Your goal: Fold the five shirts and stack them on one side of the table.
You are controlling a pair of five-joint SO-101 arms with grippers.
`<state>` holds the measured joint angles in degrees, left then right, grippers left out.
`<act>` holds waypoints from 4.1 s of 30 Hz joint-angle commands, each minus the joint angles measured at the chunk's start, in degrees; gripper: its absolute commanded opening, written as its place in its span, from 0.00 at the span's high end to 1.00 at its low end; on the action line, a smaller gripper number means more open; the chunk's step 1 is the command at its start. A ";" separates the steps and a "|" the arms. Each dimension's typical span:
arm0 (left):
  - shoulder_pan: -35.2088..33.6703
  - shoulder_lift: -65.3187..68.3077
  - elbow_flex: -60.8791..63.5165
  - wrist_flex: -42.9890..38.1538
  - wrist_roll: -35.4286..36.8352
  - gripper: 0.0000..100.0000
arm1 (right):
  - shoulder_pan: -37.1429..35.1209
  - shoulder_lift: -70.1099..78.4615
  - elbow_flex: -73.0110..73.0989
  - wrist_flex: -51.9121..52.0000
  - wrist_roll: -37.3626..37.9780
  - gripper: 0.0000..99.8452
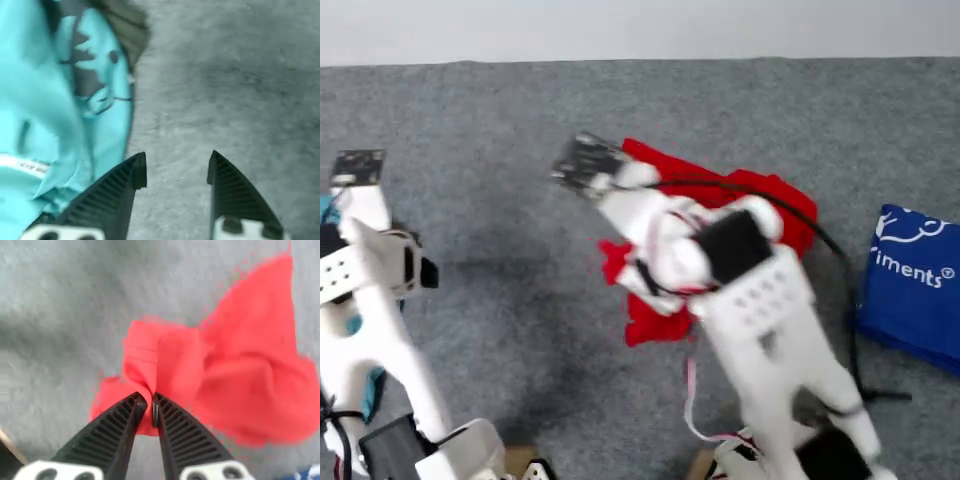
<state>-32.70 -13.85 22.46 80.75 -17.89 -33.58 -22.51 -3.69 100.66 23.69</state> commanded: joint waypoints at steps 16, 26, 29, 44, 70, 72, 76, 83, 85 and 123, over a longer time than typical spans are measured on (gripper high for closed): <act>26.20 -1.93 -6.81 -5.71 2.73 0.80 | 39.69 -23.78 23.56 2.24 25.58 0.99; 37.89 5.10 -6.73 -24.44 6.15 0.80 | 44.18 -26.07 33.85 2.07 27.52 0.99; 38.77 11.60 -8.75 -26.37 5.98 0.80 | 46.46 -26.07 35.08 1.45 27.52 0.99; 45.80 40.88 -33.89 -22.59 6.15 0.79 | 60.88 -25.89 35.16 -1.63 32.97 0.99; 49.23 83.08 -97.71 19.87 6.15 0.77 | 60.70 -26.07 34.99 -1.01 30.59 0.99; 50.46 83.43 -97.63 19.87 6.15 0.80 | 60.70 -26.07 34.99 -1.01 30.59 0.99; 52.48 83.34 -96.31 19.87 6.07 0.85 | 60.70 -26.15 34.99 -1.10 30.68 0.99; 53.01 82.99 -94.64 19.87 3.43 0.98 | 60.70 -26.15 34.99 -1.54 30.77 0.99; 52.84 82.20 -94.64 19.87 3.43 0.99 | 60.70 -26.15 34.99 -1.54 30.77 0.99; 40.79 17.32 -94.64 19.60 8.88 1.00 | 46.81 -25.54 5.45 -36.88 14.95 0.99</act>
<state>8.53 9.01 -71.69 99.38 -9.36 14.07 -47.38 6.86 65.67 39.25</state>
